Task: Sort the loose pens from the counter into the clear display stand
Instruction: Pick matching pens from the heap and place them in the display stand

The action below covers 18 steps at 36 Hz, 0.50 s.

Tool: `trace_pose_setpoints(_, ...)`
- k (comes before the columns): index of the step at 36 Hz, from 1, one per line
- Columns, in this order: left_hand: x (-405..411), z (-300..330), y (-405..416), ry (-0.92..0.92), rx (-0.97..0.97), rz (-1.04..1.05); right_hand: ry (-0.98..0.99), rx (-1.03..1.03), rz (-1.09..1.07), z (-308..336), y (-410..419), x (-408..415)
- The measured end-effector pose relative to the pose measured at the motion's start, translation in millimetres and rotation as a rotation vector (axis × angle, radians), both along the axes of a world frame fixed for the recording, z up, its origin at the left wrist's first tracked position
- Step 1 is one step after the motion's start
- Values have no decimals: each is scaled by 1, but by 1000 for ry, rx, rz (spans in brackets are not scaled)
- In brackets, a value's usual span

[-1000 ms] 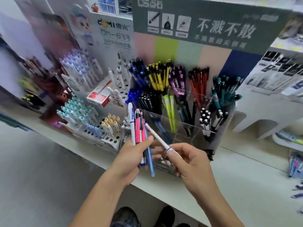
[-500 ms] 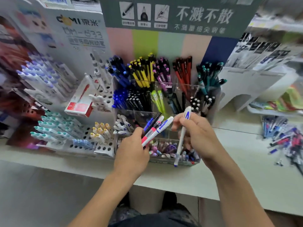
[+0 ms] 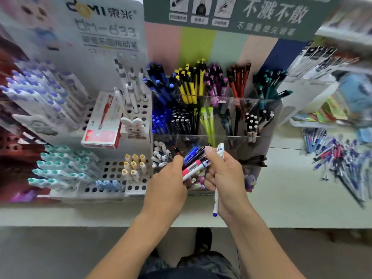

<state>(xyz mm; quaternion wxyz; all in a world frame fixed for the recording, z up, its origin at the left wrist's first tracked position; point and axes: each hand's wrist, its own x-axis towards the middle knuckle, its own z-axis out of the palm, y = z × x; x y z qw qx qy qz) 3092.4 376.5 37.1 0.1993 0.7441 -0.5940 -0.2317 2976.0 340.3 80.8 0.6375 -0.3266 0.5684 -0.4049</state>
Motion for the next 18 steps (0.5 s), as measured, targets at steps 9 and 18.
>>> trace_pose_setpoints(9,11,-21,7,222,49,-87,78,44,-122,-17,1,2)
trace_pose_setpoints(18,9,-9,-4,823,173,-125,129,-146,21,0,-13,-6)
